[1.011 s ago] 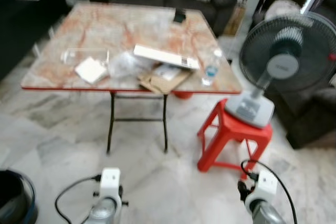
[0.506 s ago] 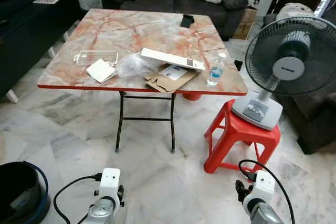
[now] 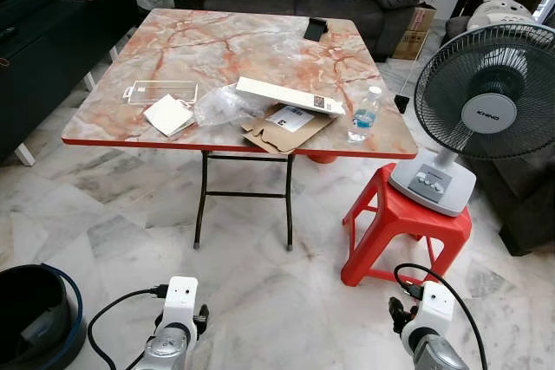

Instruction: Picking trash to rubbish bin

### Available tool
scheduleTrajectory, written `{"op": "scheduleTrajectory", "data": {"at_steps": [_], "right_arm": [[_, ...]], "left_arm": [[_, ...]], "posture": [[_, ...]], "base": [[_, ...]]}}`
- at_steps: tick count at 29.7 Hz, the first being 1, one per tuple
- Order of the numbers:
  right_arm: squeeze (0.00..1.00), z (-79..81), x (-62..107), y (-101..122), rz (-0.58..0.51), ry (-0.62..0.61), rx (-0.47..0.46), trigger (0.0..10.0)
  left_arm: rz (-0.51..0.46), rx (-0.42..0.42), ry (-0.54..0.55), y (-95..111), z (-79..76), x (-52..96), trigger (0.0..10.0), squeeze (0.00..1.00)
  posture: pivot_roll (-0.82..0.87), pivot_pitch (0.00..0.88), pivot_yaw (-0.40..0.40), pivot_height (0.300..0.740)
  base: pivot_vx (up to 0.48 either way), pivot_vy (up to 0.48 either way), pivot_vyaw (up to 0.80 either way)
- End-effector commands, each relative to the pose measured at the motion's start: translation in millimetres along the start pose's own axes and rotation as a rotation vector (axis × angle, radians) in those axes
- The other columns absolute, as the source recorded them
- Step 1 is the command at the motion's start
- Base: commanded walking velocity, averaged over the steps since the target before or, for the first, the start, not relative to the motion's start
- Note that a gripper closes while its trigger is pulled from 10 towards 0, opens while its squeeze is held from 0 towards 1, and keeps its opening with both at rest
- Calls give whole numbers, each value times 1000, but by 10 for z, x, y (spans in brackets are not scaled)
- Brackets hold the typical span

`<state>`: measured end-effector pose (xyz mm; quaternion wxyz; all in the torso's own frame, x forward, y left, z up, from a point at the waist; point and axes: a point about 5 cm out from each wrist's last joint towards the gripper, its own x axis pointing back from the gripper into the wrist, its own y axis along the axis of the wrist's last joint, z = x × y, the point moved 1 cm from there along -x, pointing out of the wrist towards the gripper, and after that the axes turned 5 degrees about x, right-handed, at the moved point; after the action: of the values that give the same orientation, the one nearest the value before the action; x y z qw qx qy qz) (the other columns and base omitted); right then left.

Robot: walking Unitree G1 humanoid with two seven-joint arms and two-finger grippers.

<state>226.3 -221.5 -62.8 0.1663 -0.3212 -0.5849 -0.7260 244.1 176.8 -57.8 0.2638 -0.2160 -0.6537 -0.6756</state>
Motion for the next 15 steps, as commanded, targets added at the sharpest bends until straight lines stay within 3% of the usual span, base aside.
{"op": "scheduleTrajectory", "data": {"at_steps": [1,9,10,15], "right_arm": [[0,1,-8,32,-9,-4,3,10000],[0,6,-24,132,-51,4,46,10000],[0,6,-32,201,-79,8,85,10000],[0,68,-62,571,-234,65,152,10000]], "left_arm": [[-6,-11,-8,33,-21,-10,10000,1000],[-40,-1,-8,77,-35,-12,10000,1000],[-71,4,-8,130,-43,-18,10000,0],[-219,29,13,423,-35,-40,10000,0]], "posture": [[3,22,-103,740],[2,23,-102,740],[1,23,-103,740],[1,23,-103,740]], "base": [[0,0,0],[0,0,0],[0,0,0],[0,0,0]]}}
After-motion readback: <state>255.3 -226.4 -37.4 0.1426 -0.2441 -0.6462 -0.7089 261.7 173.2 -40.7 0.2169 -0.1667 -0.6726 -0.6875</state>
